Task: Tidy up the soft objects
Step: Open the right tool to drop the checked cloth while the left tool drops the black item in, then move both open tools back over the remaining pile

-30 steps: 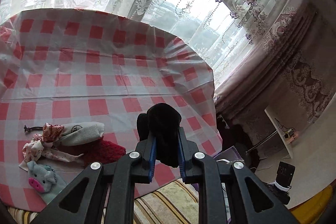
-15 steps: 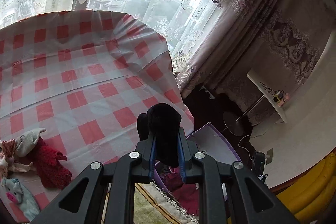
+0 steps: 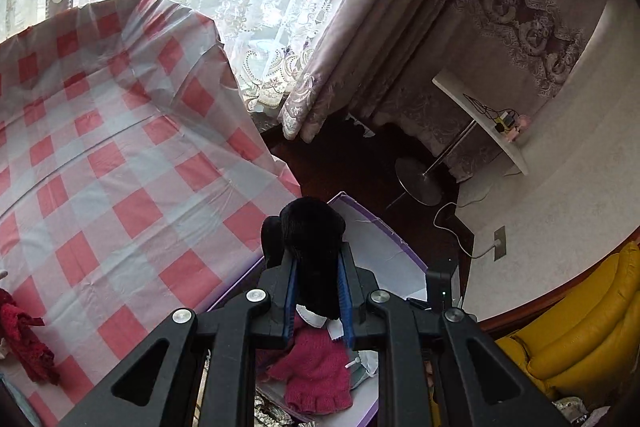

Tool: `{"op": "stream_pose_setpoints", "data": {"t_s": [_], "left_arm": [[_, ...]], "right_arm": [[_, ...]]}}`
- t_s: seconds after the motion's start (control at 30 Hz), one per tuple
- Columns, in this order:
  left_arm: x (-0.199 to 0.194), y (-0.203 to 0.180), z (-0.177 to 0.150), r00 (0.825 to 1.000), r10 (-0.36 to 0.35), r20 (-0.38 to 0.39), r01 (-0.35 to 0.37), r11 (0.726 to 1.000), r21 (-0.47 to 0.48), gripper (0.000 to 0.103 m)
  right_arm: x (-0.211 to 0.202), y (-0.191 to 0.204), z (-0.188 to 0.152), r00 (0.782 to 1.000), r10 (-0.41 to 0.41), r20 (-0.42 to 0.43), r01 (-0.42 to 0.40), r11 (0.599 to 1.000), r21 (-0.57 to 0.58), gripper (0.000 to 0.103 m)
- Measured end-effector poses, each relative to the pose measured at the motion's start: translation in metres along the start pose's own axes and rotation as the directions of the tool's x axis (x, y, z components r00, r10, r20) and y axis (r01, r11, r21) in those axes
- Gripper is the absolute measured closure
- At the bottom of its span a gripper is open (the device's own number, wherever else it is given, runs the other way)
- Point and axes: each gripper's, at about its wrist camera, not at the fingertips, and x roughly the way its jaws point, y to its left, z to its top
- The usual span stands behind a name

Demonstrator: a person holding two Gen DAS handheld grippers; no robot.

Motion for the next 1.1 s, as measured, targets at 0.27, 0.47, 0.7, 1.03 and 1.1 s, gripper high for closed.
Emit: {"op": "stream_pose_setpoints", "data": {"t_s": [0.27,0.47,0.7,1.03,1.1], "left_arm": [[0.068,-0.045,0.016,0.990,-0.089,-0.106,0.092,0.995,0.027,0.075],[0.101,-0.064,0.024,0.987,-0.093,-0.128,0.098,0.995,0.035,0.052],[0.074,-0.048,0.012,0.994,-0.058,-0.096,0.061,0.998,0.031,0.050],[-0.018,0.004,-0.030,0.999,-0.032,0.010,0.033,0.998,-0.062,0.042],[-0.043,0.026,-0.044,0.999,-0.002,0.049,0.007,0.994,-0.108,0.041]], "right_arm": [[-0.019,-0.009,-0.011,1.000,0.011,0.016,-0.011,1.000,-0.003,0.035],[-0.027,-0.002,-0.015,0.999,0.042,0.016,-0.042,0.999,-0.031,0.033],[-0.044,0.022,-0.014,0.999,0.002,0.052,0.004,0.994,-0.108,0.033],[-0.071,0.081,-0.002,0.993,-0.009,0.120,0.037,0.972,-0.232,0.025],[-0.072,0.094,-0.002,0.993,-0.010,0.120,0.040,0.966,-0.254,0.023]]}}
